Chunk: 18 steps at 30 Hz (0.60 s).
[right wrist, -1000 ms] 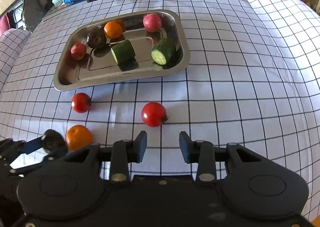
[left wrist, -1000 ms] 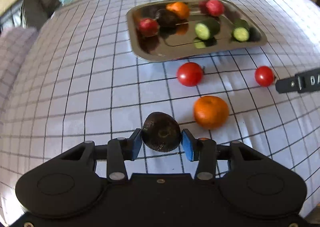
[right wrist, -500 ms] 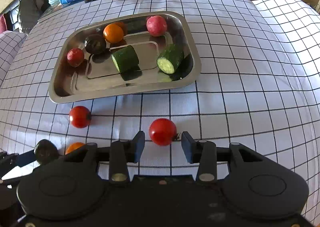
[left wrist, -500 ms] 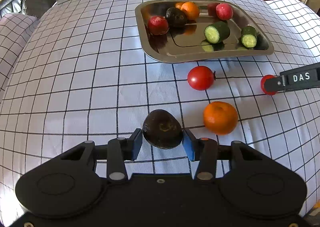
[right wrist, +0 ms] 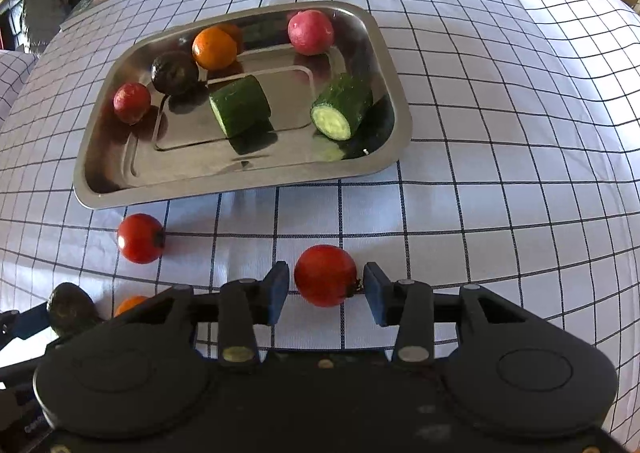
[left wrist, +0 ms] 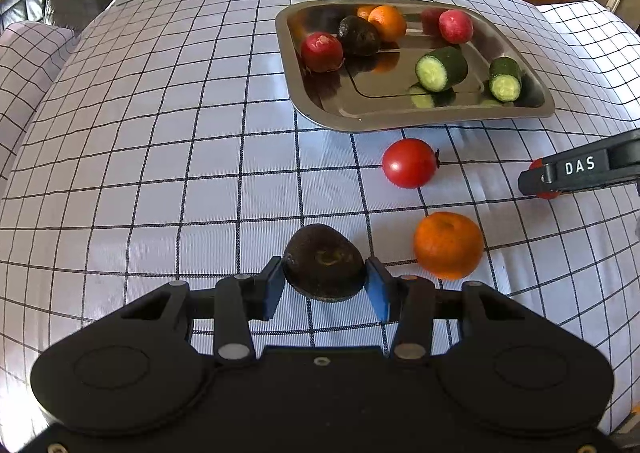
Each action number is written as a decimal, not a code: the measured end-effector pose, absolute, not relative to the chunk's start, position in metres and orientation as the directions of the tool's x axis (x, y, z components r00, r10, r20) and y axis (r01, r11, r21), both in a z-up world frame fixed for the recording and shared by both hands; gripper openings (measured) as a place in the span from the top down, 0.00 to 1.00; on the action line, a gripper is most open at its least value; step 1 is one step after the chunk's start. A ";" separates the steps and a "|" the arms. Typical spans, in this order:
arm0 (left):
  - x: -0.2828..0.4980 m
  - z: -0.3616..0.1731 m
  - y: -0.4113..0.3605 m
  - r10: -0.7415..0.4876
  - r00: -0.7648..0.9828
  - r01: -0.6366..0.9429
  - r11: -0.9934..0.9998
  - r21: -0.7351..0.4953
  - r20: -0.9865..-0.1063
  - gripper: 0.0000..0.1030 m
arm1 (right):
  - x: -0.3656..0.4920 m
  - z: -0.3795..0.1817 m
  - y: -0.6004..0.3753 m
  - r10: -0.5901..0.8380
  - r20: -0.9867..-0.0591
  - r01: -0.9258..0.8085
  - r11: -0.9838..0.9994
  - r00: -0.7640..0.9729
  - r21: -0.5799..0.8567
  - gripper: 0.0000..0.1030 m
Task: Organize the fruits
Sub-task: 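Grasp the cherry tomato with the right tool while the left tool holds the dark fruit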
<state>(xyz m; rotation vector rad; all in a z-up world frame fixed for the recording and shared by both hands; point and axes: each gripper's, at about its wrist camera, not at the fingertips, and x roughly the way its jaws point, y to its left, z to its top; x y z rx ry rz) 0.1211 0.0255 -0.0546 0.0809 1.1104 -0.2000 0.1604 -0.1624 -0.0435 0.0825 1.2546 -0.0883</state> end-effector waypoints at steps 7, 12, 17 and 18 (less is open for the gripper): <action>0.119 -0.053 0.025 -0.108 0.435 0.194 0.981 -0.024 -0.894 0.47 | 0.159 -0.046 -0.161 -0.029 -0.952 0.112 0.994 0.304 0.005 0.63; 0.118 -0.052 0.027 -0.101 0.439 0.188 0.982 -0.018 -0.893 0.47 | 0.157 -0.045 -0.162 -0.021 -0.952 0.106 0.994 0.305 0.012 0.66; 0.117 -0.052 0.027 -0.097 0.448 0.192 0.981 -0.010 -0.889 0.47 | 0.150 -0.043 -0.162 -0.014 -0.953 0.115 0.993 0.304 0.022 0.66; 0.117 -0.052 0.027 -0.097 0.450 0.193 0.981 -0.010 -0.888 0.47 | 0.148 -0.042 -0.162 -0.011 -0.953 0.114 0.993 0.304 0.025 0.66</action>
